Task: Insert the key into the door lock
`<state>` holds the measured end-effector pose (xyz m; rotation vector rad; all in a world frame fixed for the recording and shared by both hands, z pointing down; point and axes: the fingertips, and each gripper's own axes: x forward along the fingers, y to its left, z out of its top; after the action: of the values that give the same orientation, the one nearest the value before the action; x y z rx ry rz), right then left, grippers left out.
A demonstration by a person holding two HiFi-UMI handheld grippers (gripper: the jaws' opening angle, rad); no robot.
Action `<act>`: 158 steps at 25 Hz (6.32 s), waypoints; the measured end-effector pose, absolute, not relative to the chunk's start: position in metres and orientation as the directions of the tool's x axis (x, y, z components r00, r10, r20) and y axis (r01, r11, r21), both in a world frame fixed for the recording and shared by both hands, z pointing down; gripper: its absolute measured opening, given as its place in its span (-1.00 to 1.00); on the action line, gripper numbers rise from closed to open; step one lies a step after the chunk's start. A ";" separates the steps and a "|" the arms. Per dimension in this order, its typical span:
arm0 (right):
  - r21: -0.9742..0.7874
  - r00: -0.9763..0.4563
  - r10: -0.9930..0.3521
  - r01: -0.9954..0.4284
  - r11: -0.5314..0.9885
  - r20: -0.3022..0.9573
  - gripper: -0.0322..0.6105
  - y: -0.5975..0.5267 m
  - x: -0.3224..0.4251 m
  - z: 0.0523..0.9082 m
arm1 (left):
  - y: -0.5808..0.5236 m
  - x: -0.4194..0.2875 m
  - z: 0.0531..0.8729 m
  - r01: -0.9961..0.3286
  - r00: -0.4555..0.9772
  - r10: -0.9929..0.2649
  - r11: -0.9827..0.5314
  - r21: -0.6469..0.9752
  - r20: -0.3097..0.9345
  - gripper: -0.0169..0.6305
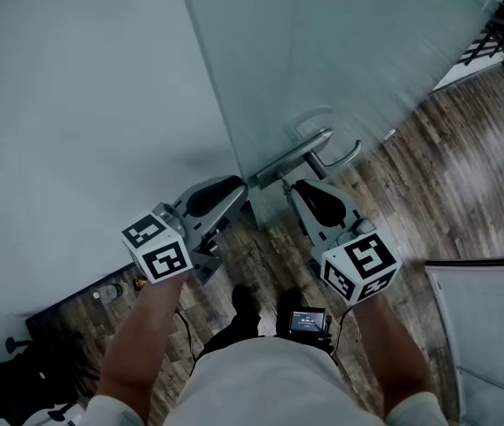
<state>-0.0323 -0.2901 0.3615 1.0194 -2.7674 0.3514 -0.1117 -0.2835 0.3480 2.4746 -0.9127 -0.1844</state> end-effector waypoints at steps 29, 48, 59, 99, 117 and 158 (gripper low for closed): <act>-0.156 -0.678 -0.679 -0.731 0.665 0.282 -0.85 -0.279 -0.006 0.352 | -0.252 -0.098 0.333 -0.597 0.758 -0.650 -0.663 0.452 0.047 -0.83; -0.128 -0.656 -0.712 -0.752 0.647 0.253 -0.85 -0.265 0.002 0.334 | -0.230 -0.088 0.320 -0.604 0.769 -0.635 -0.688 0.401 0.070 -0.90; -0.113 -0.651 -0.723 -0.756 0.644 0.231 -0.85 -0.256 0.008 0.321 | -0.218 -0.078 0.309 -0.597 0.780 -0.623 -0.706 0.381 0.067 -0.90; -0.172 -0.606 -0.756 -0.795 0.581 0.247 -0.86 -0.205 0.058 0.323 | -0.162 -0.085 0.296 -0.632 0.738 -0.673 -0.667 0.394 0.045 -0.90; -0.207 -0.602 -0.738 -0.798 0.566 0.304 -0.86 -0.178 0.063 0.344 | -0.139 -0.079 0.315 -0.635 0.744 -0.661 -0.651 0.415 0.101 -0.90; -0.146 -0.628 -0.707 -0.772 0.618 0.326 -0.86 -0.163 0.046 0.342 | -0.114 -0.067 0.328 -0.612 0.762 -0.636 -0.646 0.456 0.122 -0.90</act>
<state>0.0465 -0.1631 0.3419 1.2126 -2.6075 0.4016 -0.0671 -0.1138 0.3282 2.4796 -0.9412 -0.0671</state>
